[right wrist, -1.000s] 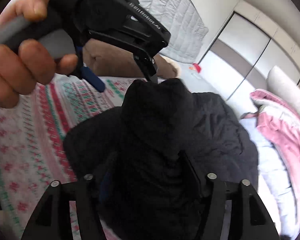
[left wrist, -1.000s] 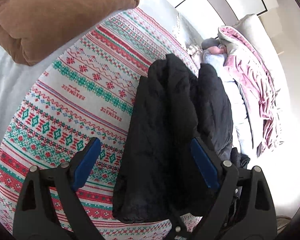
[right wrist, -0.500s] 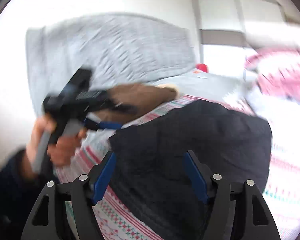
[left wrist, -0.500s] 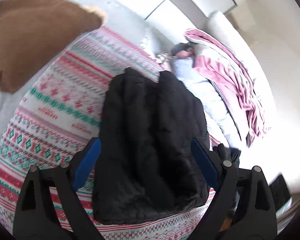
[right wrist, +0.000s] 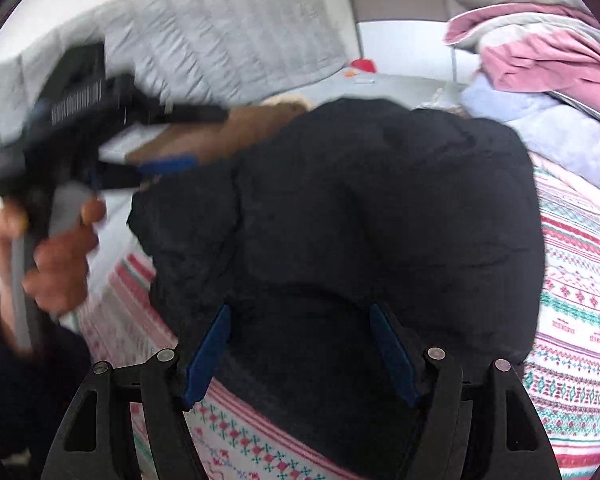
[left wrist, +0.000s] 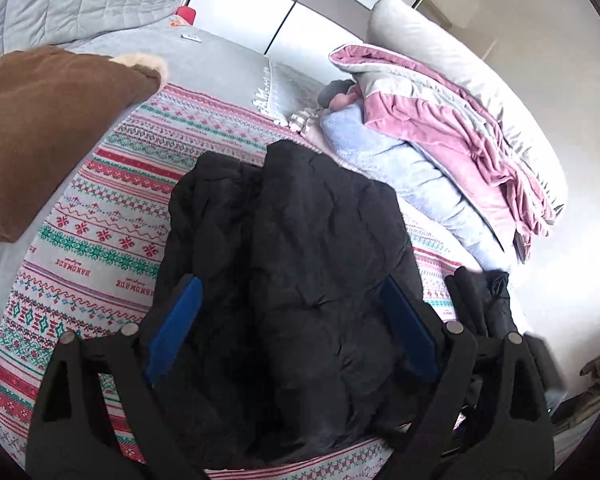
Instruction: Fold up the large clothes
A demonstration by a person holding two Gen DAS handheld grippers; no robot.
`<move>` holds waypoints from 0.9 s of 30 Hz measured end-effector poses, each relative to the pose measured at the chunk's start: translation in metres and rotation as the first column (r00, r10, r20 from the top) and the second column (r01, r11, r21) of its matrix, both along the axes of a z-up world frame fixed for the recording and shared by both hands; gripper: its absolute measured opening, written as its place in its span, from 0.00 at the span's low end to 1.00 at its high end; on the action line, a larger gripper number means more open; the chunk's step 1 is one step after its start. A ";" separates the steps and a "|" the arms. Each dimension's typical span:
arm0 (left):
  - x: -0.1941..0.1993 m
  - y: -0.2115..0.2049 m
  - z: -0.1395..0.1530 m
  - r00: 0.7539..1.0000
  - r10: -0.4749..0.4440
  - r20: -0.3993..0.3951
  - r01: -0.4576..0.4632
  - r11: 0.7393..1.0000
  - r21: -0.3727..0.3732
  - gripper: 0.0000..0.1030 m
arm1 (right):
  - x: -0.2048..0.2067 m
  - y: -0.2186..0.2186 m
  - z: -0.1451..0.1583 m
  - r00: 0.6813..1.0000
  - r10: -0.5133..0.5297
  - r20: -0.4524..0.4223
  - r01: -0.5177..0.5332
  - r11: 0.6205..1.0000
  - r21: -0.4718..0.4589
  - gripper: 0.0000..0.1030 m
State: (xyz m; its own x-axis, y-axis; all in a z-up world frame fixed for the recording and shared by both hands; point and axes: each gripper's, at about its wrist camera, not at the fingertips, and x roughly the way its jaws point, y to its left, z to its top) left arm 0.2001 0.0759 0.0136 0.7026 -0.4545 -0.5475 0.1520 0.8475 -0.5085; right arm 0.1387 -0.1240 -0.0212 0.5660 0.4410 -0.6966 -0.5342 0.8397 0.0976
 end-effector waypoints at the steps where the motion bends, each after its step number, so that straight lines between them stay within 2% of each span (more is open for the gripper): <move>1: -0.002 0.002 0.003 1.000 0.007 0.017 -0.007 1.000 -0.007 0.89 | -0.001 0.001 -0.004 1.000 0.006 -0.007 -0.006 1.000 -0.016 0.72; 5: -0.007 0.000 0.018 0.996 0.009 0.087 -0.007 1.000 -0.016 0.89 | -0.003 0.015 -0.024 0.999 0.029 -0.030 -0.032 0.996 -0.080 0.72; 7: -0.007 -0.009 0.023 0.994 -0.008 0.111 0.007 1.000 0.006 0.89 | 0.000 0.021 -0.031 0.999 0.032 -0.043 -0.036 0.995 -0.093 0.72; 10: -0.006 -0.028 0.025 0.992 -0.015 0.128 0.001 0.994 0.109 0.89 | -0.002 0.028 -0.044 0.998 0.042 -0.042 -0.047 0.991 -0.128 0.72; 15: 0.007 -0.052 0.022 0.992 -0.011 0.129 -0.024 0.964 0.265 0.89 | -0.005 0.039 -0.053 0.998 0.051 -0.039 -0.057 0.986 -0.156 0.73; 18: 0.028 -0.054 0.007 0.997 0.063 0.053 -0.078 0.933 0.352 0.89 | -0.006 0.043 -0.054 0.998 0.055 -0.042 -0.061 0.986 -0.155 0.73; 20: 0.049 -0.044 -0.017 0.989 0.138 -0.045 -0.109 0.911 0.397 0.89 | -0.006 0.043 -0.056 0.998 0.054 -0.043 -0.060 0.986 -0.157 0.73; 21: 0.055 -0.039 -0.028 0.982 0.165 -0.089 -0.117 0.910 0.399 0.90 | -0.005 0.042 -0.056 0.998 0.053 -0.045 -0.060 0.986 -0.154 0.73; 24: 0.063 -0.022 -0.052 0.967 0.184 -0.174 -0.124 0.944 0.305 0.91 | -0.003 0.040 -0.055 0.997 0.058 -0.055 -0.065 0.988 -0.138 0.73; 25: 0.063 -0.018 -0.056 0.964 0.196 -0.181 -0.138 0.947 0.289 0.91 | -0.005 0.038 -0.053 0.997 0.057 -0.058 -0.064 0.990 -0.127 0.73; 27: 0.061 -0.020 -0.059 0.963 0.217 -0.159 -0.154 0.930 0.335 0.93 | -0.005 0.035 -0.046 0.995 0.065 -0.073 -0.073 0.992 -0.106 0.73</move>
